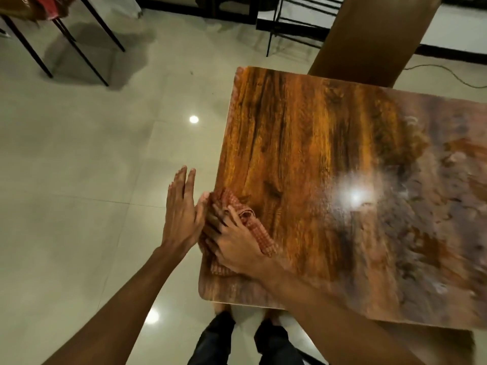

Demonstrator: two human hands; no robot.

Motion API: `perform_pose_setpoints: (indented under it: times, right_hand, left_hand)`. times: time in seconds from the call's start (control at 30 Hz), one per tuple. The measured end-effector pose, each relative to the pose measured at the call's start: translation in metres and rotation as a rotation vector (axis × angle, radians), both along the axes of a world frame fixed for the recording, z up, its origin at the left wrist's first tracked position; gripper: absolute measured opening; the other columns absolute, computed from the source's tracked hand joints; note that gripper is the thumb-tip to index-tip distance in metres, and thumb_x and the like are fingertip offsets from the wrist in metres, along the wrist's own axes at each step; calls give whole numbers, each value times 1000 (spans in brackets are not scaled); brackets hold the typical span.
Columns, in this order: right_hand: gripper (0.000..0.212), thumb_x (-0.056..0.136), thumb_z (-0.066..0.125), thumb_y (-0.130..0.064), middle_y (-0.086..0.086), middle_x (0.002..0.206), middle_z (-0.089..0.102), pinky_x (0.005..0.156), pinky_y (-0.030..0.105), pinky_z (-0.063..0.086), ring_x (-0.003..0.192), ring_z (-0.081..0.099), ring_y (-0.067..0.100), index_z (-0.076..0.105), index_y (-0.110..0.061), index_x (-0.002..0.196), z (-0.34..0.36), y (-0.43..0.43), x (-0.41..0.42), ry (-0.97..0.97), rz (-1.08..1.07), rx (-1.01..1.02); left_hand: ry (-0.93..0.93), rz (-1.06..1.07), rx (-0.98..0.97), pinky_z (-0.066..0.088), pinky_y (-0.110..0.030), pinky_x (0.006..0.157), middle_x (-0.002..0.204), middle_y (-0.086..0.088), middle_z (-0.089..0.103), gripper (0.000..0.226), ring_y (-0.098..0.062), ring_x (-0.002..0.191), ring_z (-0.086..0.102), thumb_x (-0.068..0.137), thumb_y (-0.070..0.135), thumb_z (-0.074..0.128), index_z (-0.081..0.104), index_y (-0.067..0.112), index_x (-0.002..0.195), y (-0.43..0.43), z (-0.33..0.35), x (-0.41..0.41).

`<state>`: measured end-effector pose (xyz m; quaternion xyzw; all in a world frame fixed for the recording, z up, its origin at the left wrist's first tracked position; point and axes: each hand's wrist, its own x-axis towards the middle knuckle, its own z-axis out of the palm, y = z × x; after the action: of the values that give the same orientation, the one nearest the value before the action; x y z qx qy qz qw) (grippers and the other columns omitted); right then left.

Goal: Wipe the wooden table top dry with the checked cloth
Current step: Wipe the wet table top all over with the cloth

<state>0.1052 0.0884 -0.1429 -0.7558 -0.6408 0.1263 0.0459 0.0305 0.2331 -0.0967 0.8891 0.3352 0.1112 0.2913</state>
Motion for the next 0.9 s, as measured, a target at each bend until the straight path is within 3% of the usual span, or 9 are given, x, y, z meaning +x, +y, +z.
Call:
perform_pose_setpoints:
  times: [0.07,0.17,0.23,0.33,0.5,0.6,0.67,0.77,0.9]
  right_hand:
    - [59,109,31,-41,1,175,13,129,54,10,161,13,23,22,-25,165,0,-26,6,6,-36,21]
    - [63,108,31,-42,3,176,4,129,58,8,162,2,28,16,-25,167,10,-43,9,41,-423,-36]
    - [69,104,39,-44,7,176,4,128,61,4,162,-2,34,15,-27,167,11,-50,-30,41,-345,-17]
    - [62,110,31,-44,0,176,-1,129,59,3,162,6,28,11,-30,167,4,-88,-76,114,-150,42]
    - [58,107,32,-38,1,176,3,129,57,5,162,10,27,26,-30,164,3,-218,-15,-5,-530,13]
    - [59,109,30,-41,1,176,2,128,62,6,162,1,27,16,-33,166,6,-269,15,57,-831,-16]
    - [66,106,38,-40,3,176,1,127,63,5,162,1,31,14,-32,167,7,-266,7,99,-749,-24]
    - [61,109,26,-45,-5,176,-4,129,57,4,162,1,23,11,-35,166,2,-291,18,84,-495,7]
    - [60,112,21,-44,-1,174,-15,130,56,-3,161,-11,25,-1,-33,166,1,-368,88,51,-909,-47]
  left_hand:
    - [5,13,-2,4,-39,127,170,-4,12,64,-17,157,7,105,49,26,17,18,161,-11,2,-7]
    - [2,0,-16,4,-41,128,170,-4,11,66,-19,157,7,104,50,26,17,18,161,-40,9,-12]
    - [-8,7,-35,3,-40,127,170,-4,10,67,-18,157,6,103,51,25,17,18,161,-59,16,-16]
    - [28,-15,23,5,-43,128,170,-6,10,67,-20,157,7,103,50,22,17,16,161,-92,24,-25]
    - [72,-84,56,15,-49,126,169,-4,13,67,-22,156,14,103,53,20,15,19,161,-152,33,-13]
    - [114,-110,141,24,-50,122,168,-1,20,65,-22,152,24,104,57,20,19,24,160,-195,30,5]
    - [65,-191,61,18,-51,125,168,-2,19,67,-20,155,18,104,57,20,21,20,160,-227,26,21]
    - [39,-288,20,11,-48,127,169,1,13,65,-12,155,7,104,55,23,19,22,160,-259,20,40]
    - [43,-342,14,4,-42,127,170,9,1,65,-5,155,-3,104,56,25,12,29,161,-281,22,58]
